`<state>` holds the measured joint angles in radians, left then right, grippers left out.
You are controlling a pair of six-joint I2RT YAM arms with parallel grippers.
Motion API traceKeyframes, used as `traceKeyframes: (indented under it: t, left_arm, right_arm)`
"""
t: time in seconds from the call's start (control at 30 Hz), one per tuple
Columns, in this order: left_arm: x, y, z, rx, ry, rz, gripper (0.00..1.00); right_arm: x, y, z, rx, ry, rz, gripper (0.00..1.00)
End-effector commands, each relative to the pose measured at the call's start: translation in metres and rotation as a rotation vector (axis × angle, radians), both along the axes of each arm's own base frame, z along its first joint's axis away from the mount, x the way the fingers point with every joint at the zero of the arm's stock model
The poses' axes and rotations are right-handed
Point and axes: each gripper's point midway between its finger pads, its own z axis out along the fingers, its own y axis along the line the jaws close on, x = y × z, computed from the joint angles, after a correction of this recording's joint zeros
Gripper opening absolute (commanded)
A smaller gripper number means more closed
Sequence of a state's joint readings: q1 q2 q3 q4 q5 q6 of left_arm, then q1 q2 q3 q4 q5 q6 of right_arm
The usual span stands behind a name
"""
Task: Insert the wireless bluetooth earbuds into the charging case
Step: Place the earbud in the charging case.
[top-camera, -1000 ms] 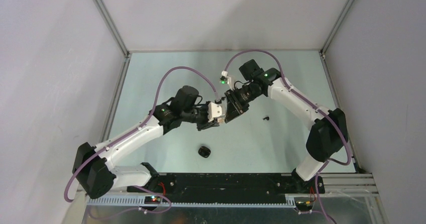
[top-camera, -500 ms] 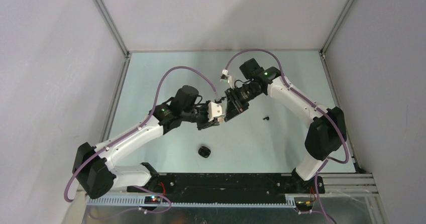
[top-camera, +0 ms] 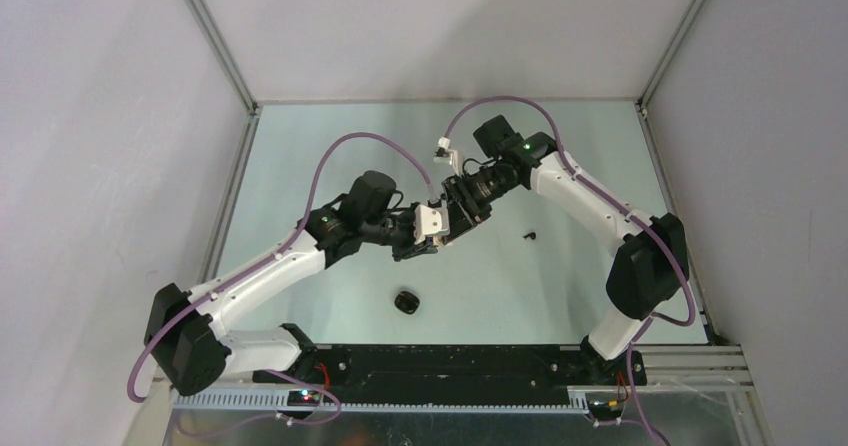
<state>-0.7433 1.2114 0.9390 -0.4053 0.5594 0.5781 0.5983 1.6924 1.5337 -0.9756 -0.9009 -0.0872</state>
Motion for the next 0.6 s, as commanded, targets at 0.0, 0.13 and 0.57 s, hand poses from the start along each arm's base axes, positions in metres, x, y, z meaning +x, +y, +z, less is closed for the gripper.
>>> traceKeyframes:
  t: [0.0,0.13,0.57]
  left_arm:
    - [-0.01,-0.012,0.025,-0.082,-0.047,-0.078,0.0]
    - [-0.008,-0.012,0.026,-0.081,-0.052,-0.07,0.0]
    - [-0.005,-0.009,0.035,-0.106,-0.075,-0.043,0.0]
  right_arm:
    - [0.002,0.011,0.03,0.107,-0.082,0.041,0.43]
    - [0.002,0.006,0.032,0.101,-0.105,0.034,0.45]
    - [0.001,-0.011,0.027,0.077,-0.134,0.019,0.45]
